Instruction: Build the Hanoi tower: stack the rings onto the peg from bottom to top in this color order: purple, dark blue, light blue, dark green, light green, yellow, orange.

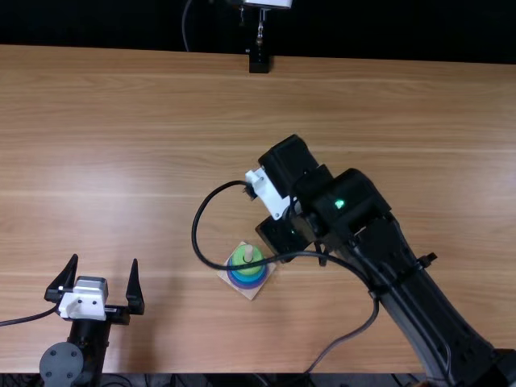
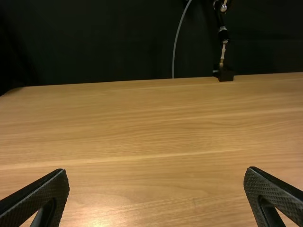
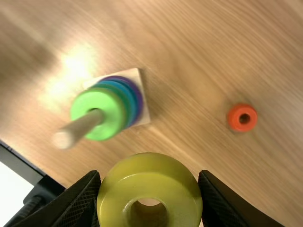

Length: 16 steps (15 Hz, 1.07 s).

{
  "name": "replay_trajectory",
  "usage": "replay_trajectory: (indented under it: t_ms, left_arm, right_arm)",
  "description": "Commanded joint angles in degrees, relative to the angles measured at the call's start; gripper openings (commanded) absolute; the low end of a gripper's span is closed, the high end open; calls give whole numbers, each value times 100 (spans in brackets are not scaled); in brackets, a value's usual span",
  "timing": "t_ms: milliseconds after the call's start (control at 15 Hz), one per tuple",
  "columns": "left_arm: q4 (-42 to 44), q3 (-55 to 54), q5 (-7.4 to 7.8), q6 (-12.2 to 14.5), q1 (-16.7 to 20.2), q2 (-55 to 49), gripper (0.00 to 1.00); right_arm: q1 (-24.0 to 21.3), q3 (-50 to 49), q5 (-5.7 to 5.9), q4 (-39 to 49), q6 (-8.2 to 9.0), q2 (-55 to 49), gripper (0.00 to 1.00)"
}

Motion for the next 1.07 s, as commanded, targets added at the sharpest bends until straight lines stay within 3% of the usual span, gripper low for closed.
replay_trajectory:
  t_ms: [0, 1000]
  left_arm:
    - [-20, -137, 8, 43, 48, -73, 100]
    - [-20, -137, 8, 43, 48, -73, 100]
  right_arm:
    - [229, 182, -43, -8, 14, -225, 0]
    - [695, 182, -54, 66, 56, -190, 0]
